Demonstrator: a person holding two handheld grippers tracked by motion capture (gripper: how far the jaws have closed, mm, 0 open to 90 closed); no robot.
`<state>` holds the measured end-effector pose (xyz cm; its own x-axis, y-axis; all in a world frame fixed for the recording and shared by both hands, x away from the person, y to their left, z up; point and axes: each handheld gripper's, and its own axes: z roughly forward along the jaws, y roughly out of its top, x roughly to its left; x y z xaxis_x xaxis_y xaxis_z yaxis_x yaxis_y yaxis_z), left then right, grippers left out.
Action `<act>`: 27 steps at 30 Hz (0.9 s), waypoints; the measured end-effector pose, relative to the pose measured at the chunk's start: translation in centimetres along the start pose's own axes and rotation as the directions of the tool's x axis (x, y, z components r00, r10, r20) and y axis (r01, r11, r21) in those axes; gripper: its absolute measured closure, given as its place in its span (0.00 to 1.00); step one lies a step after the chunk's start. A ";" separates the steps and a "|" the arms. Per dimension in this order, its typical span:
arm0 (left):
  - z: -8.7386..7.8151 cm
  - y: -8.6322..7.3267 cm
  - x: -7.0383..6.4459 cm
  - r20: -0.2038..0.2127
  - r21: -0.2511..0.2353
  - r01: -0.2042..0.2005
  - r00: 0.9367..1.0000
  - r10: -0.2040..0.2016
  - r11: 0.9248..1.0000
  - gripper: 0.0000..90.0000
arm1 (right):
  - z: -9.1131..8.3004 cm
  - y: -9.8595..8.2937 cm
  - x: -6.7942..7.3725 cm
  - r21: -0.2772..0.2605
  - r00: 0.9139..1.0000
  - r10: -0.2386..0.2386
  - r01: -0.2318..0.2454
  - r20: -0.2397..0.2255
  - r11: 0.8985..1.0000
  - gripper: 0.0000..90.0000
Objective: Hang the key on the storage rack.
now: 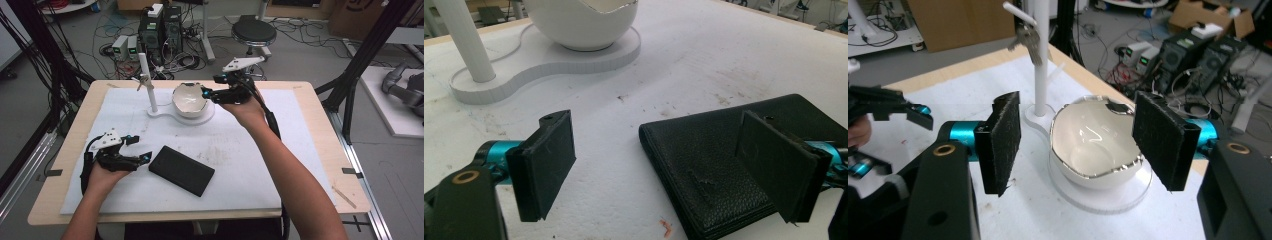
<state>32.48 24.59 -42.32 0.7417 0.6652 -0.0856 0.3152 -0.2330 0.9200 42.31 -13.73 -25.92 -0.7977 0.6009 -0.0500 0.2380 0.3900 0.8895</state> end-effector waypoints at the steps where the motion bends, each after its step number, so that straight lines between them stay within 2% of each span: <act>1: 0.0 0.0 0.0 -0.006 0.003 0.003 1.000 -0.002 1.000 0.18 | -0.6 -0.5 0.0 -0.016 1.000 0.003 -0.003 0.000 1.000 0.41; 5: 0.0 0.0 0.1 -0.012 -0.007 0.006 1.000 -0.006 1.000 0.18 | -2.4 -3.0 -0.1 -0.026 1.000 0.026 -0.025 0.016 0.999 0.39; 9: -0.1 0.0 0.1 -0.013 -0.013 0.008 1.000 -0.008 1.000 0.18 | -4.1 -5.7 -0.3 -0.013 0.998 0.050 -0.050 0.034 0.999 0.34; 17: 0.1 0.1 0.0 -0.011 -0.005 0.001 1.000 -0.001 1.000 0.18 | -7.6 -10.9 -0.9 -0.028 0.991 0.125 -0.124 0.054 0.992 0.27; 20: 0.1 0.1 0.0 -0.017 0.011 -0.003 1.000 0.003 1.000 0.18 | -8.6 -12.7 -1.0 -0.048 0.989 0.138 -0.135 0.062 0.990 0.25; 27: 0.4 0.4 -0.3 -0.012 0.005 -0.023 1.000 0.023 1.000 0.18 | -10.1 -16.4 -1.0 -0.082 0.981 0.179 -0.173 0.070 0.981 0.23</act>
<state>32.62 24.08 -42.10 0.7415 0.6683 -0.0597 0.3008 -0.2515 0.9199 33.62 -27.81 -35.91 -0.7014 0.7084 0.0786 0.3264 0.2212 0.9190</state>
